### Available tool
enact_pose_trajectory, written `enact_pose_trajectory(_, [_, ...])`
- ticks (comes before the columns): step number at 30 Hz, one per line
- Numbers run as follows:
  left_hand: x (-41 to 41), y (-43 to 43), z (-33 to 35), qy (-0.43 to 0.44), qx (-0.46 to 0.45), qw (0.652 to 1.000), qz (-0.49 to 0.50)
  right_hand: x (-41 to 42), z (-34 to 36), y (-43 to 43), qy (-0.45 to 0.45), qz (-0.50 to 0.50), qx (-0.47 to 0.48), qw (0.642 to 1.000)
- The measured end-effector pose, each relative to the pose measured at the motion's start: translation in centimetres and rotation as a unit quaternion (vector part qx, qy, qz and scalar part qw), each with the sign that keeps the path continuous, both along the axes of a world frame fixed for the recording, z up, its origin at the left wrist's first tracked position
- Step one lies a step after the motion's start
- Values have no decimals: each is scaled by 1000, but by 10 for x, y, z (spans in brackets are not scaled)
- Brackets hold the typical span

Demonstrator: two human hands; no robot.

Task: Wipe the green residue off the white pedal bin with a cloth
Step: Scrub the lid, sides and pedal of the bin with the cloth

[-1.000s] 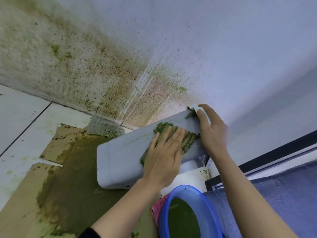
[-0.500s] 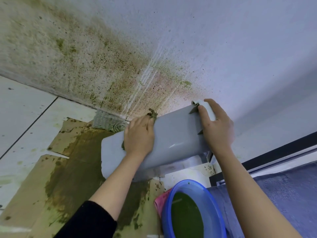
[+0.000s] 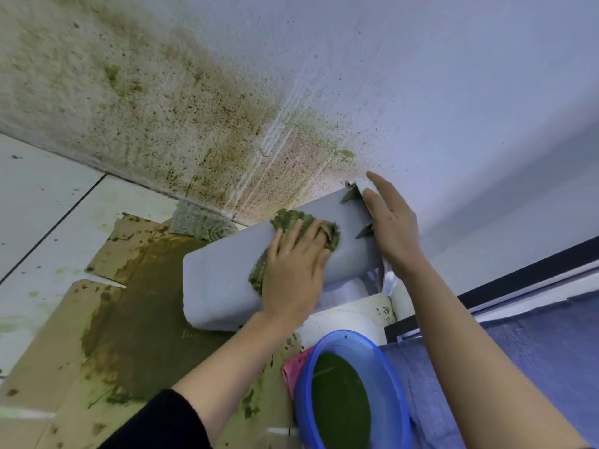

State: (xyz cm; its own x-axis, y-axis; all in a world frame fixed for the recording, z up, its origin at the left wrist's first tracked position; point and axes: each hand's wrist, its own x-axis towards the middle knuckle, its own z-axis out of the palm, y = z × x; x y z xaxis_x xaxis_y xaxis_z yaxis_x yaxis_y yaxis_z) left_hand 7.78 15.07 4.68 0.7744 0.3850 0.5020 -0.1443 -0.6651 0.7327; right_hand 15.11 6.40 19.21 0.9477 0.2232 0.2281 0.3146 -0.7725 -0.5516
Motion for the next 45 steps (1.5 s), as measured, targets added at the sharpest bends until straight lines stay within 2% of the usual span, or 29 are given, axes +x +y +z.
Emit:
enact_pose_trajectory(3, [1, -16, -4, -100, 155, 982, -47, 1, 0, -8, -3, 17, 4, 1000])
enact_pose_trajectory(6, [4, -14, -7, -165, 250, 952, -62, 1, -3, -11, -28, 8, 9, 1000])
enact_pose_trajectory(10, [0, 5, -29, -200, 339, 915, -88, 2, -5, -10, -57, -16, 10, 998])
enact_pose_trajectory(12, [-12, 19, -49, -198, 341, 915, -83, 2, -5, -11, -64, -28, 4, 998])
enact_pose_trajectory(14, [-29, 32, -77, -182, 319, 928, -57, 2, -5, -9, -67, -34, -3, 997])
enact_pose_trajectory(16, [-51, 40, -112, -138, 256, 956, -27, 3, -5, -4, -68, -37, -4, 997])
enact_pose_trajectory(17, [-63, 41, -129, -104, 196, 975, -6, 4, -6, -2, -67, -38, -5, 997])
enact_pose_trajectory(19, [-83, 38, -147, -29, 16, 998, 46, 4, -7, -3, -67, -40, -6, 997])
enact_pose_trajectory(21, [-85, 38, -140, 21, -152, 985, 83, 4, -7, -6, -71, -41, -1, 997])
enact_pose_trajectory(23, [-70, 52, -119, 57, -245, 963, 101, 4, -8, -9, -75, -41, 4, 996])
enact_pose_trajectory(25, [-48, 78, -105, 89, -300, 943, 114, 3, -9, -9, -82, -44, 11, 996])
enact_pose_trajectory(28, [-30, 107, -99, 137, -320, 931, 111, 3, -11, -5, -84, -51, 6, 995])
enact_pose_trajectory(32, [-59, 89, -105, 153, -286, 939, 114, 4, -9, 12, -65, -73, -33, 995])
enact_pose_trajectory(37, [-115, 49, -127, 128, -164, 971, 115, 2, -6, 19, -62, -88, -39, 993])
enact_pose_trajectory(40, [-139, 30, -120, 92, -186, 975, 84, -2, -8, 17, -55, -90, -42, 994])
enact_pose_trajectory(42, [-137, 29, -104, 46, -220, 970, 97, -4, -8, 18, -57, -88, -38, 994])
enact_pose_trajectory(45, [-104, 39, -81, 3, -194, 973, 128, -6, -6, 20, -61, -88, -33, 994])
